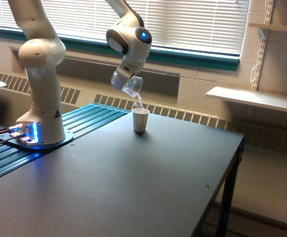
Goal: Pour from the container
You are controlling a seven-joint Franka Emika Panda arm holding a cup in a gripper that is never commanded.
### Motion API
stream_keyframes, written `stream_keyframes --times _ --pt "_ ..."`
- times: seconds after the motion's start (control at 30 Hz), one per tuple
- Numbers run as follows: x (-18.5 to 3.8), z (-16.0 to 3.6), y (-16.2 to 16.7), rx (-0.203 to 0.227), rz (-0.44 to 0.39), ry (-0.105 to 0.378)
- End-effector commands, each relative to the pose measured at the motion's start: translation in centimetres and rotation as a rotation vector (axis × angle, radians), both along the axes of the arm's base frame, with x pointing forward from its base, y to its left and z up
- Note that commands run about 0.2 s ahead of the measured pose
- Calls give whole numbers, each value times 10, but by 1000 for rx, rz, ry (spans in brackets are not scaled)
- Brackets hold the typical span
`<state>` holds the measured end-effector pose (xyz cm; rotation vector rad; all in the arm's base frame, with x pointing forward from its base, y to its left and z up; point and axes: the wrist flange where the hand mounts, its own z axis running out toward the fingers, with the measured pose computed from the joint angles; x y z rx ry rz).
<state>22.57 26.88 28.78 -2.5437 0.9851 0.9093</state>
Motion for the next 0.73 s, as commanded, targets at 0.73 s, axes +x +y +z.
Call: stream_keyframes --times 0.73 --pt "10 5 34 -68 58 -93"
